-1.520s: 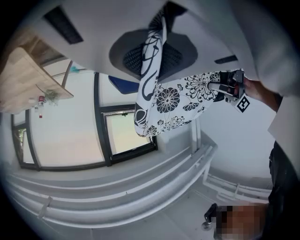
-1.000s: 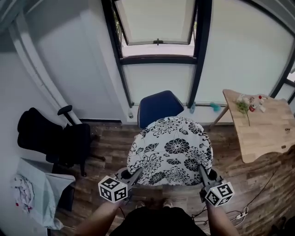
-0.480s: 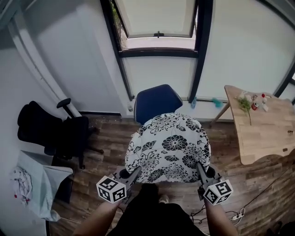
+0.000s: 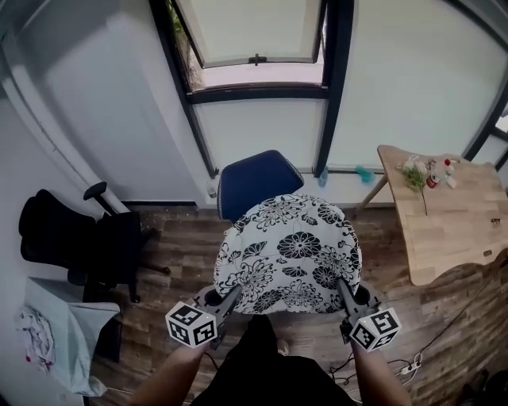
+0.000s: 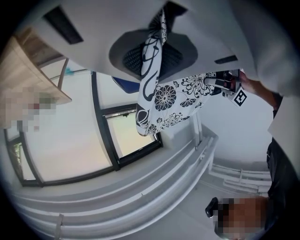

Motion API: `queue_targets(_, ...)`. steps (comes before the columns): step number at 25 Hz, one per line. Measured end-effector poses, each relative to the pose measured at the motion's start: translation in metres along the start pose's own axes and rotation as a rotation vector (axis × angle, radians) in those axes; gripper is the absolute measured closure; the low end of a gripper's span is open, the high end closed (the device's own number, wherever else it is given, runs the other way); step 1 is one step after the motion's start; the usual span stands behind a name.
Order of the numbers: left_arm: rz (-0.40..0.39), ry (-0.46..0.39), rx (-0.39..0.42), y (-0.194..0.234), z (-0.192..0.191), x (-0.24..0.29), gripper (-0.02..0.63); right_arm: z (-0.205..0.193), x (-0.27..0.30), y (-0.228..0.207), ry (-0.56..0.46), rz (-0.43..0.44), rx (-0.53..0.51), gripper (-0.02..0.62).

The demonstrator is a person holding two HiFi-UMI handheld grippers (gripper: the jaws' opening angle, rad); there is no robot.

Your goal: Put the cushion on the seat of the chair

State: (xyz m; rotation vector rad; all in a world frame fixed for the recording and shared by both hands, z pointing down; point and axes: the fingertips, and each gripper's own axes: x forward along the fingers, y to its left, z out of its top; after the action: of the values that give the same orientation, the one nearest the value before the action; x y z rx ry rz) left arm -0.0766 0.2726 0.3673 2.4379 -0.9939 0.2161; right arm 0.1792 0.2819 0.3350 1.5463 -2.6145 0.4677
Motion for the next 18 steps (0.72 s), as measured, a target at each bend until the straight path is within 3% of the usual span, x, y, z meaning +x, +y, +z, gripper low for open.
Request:
queue_targets(9,-0.045,0.042,-0.004,0.057,0.027,0.045,0.571,0.008,0.068,-0.026,0.047,-0.046,0.036,0.56)
queue_targets(18,-0.05,0.039,0.022,0.083,0.022,0.066,0.571,-0.001,0.099,-0.031,0.092,-0.039,0.002,0.56)
